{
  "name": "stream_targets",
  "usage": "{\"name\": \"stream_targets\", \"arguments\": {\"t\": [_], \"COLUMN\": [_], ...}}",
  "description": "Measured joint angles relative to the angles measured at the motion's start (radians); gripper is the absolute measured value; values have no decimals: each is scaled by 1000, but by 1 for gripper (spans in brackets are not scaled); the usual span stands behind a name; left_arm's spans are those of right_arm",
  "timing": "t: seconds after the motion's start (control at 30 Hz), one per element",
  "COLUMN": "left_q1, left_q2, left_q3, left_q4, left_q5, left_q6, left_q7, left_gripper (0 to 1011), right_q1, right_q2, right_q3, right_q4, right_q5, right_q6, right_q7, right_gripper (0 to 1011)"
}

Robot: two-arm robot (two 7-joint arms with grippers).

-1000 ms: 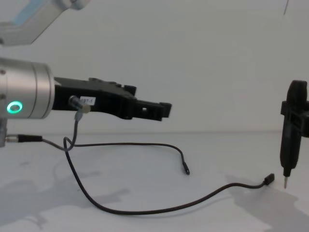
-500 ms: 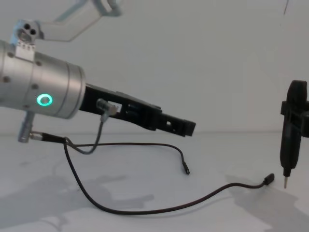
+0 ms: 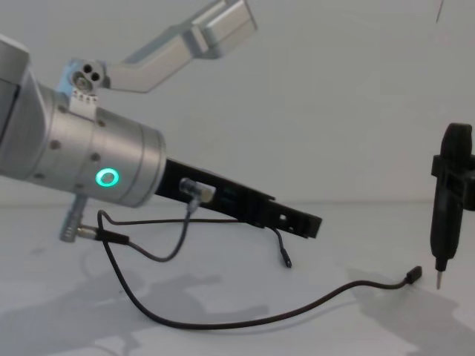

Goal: Pick up the data cable with the one hand.

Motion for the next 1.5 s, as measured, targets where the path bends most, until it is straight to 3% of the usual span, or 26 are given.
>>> {"name": "stream_targets", "arguments": {"t": [0.43,1.13,1.4,1.5], "left_q1": [-19,-60,-67,-68], "left_q2": [-60,-156,-172,-176], "left_q3": [39,113,125,127], "left_q4": [69,200,223,228], "left_q5": [7,81,95,98], "left_q6": [16,16,18,19], "left_q7": [21,64,73,75], "left_gripper": [1001,1000,864,754], "right_q1": [0,0,0,0], "right_q2": [0,0,0,0], "right_q3": [0,0,0,0], "right_q4": [0,0,0,0], "right_q5": [0,0,0,0], "right_q6": [0,0,0,0], "right_q7": [0,0,0,0], "right_gripper": [279,279,279,279]}}
